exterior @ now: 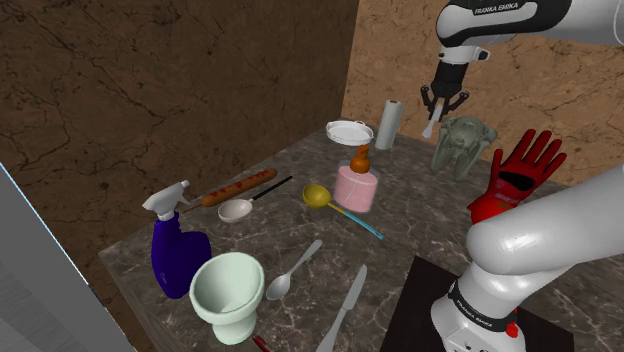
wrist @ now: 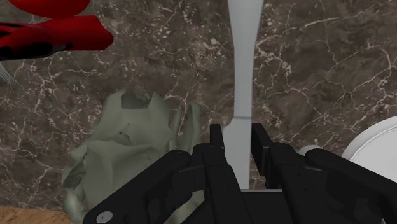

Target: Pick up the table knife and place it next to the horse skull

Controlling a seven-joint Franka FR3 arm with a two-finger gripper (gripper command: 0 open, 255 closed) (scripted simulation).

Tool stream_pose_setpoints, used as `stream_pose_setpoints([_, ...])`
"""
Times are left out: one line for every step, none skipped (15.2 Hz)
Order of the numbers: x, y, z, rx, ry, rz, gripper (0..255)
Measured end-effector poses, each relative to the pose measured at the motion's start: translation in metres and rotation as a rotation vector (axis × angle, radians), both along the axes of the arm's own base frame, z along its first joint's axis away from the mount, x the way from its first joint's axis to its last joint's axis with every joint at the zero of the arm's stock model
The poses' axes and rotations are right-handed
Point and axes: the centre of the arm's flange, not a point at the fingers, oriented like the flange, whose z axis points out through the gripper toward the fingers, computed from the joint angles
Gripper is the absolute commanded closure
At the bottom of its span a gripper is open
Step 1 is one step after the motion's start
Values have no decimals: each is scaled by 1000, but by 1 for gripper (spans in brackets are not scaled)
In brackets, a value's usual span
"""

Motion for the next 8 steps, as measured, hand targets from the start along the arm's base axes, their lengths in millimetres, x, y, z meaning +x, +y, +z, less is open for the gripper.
stream_pose_setpoints([0,0,-5,0,0,0,255])
stream_pose_setpoints([0,0,-10,0,0,0,255])
stream_pose_setpoints([1,0,-16,0,0,0,255])
stream_pose_setpoints([1,0,-21,0,0,0,255])
stream_pose_setpoints([0,0,-27,0,0,0,255])
stream_pose_setpoints([1,0,-31,0,0,0,255])
stream_pose_setpoints([2,0,-36,0,0,0,255])
stream_pose_setpoints([2,-1,-42,0,0,0,255])
